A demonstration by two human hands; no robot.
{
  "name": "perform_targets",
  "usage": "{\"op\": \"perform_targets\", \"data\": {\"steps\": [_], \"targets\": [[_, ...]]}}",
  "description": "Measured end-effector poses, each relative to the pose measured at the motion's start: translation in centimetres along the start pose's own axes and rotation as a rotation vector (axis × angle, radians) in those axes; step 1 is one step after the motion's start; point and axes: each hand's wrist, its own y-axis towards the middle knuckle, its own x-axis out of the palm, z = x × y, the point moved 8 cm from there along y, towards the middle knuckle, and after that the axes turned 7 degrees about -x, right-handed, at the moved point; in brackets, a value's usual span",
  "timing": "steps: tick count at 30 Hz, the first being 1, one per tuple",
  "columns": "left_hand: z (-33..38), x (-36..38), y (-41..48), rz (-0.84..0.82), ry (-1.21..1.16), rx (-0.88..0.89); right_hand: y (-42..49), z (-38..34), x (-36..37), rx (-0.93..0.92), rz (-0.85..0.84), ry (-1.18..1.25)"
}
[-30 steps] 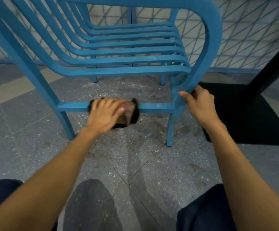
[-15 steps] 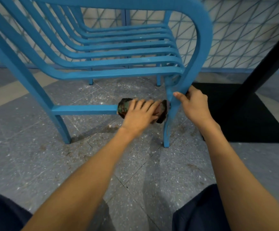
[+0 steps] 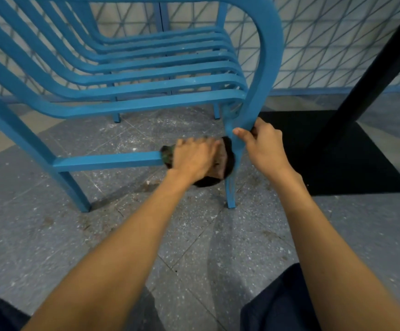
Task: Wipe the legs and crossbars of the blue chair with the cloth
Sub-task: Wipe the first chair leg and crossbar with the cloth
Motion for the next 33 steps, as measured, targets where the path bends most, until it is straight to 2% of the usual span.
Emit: {"op": "perform_targets", "data": {"steps": [3, 6, 7, 10, 14, 16, 18, 22, 24, 26, 30, 33], "targets": [[2.2, 0.4, -0.8, 0.066, 0.042, 0.092, -0.1, 0.3, -0.1, 0.009, 0.015, -0.009], [0.5, 0.8, -2.7, 0.101, 0.158, 0.339, 0.0, 0.5, -0.1, 0.007, 0.009, -0.022], [-0.7, 0.7, -3.0, 0.094, 0.189, 0.366, 0.1, 0.5, -0.2, 0.007, 0.008, -0.021], [-3.9, -0.2, -2.7, -0.003, 0.173, 0.224, 0.3, 0.6, 0.0, 0.014, -0.005, -0.007], [-3.0, 1.2, 0.8, -0.416, -0.028, -0.055, 0.7, 0.8, -0.2, 0.017, 0.016, -0.002], [0.1, 1.8, 1.9, -0.52, 0.024, -0.035, 0.6, 0.7, -0.1, 0.024, 0.024, -0.003], [2.8, 2.1, 1.6, -0.439, 0.092, 0.043, 0.6, 0.6, 0.0, 0.015, 0.024, -0.011], [3.1, 1.4, -1.0, -0.007, 0.148, 0.139, 0.5, 0.6, -0.2, -0.002, 0.034, -0.012], [1.9, 1.5, -2.6, 0.117, 0.147, 0.274, 0.4, 0.6, -0.1, -0.001, 0.024, -0.009], [-0.5, 1.5, -3.5, 0.105, 0.165, 0.337, 0.3, 0.7, 0.0, 0.003, 0.005, 0.005], [-6.5, 0.5, -2.1, -0.03, 0.161, 0.186, 0.4, 0.6, 0.1, -0.006, 0.007, -0.002], [-6.5, 0.9, -1.1, -0.14, 0.169, 0.193, 0.5, 0.9, 0.2, 0.007, 0.009, -0.006]]}}
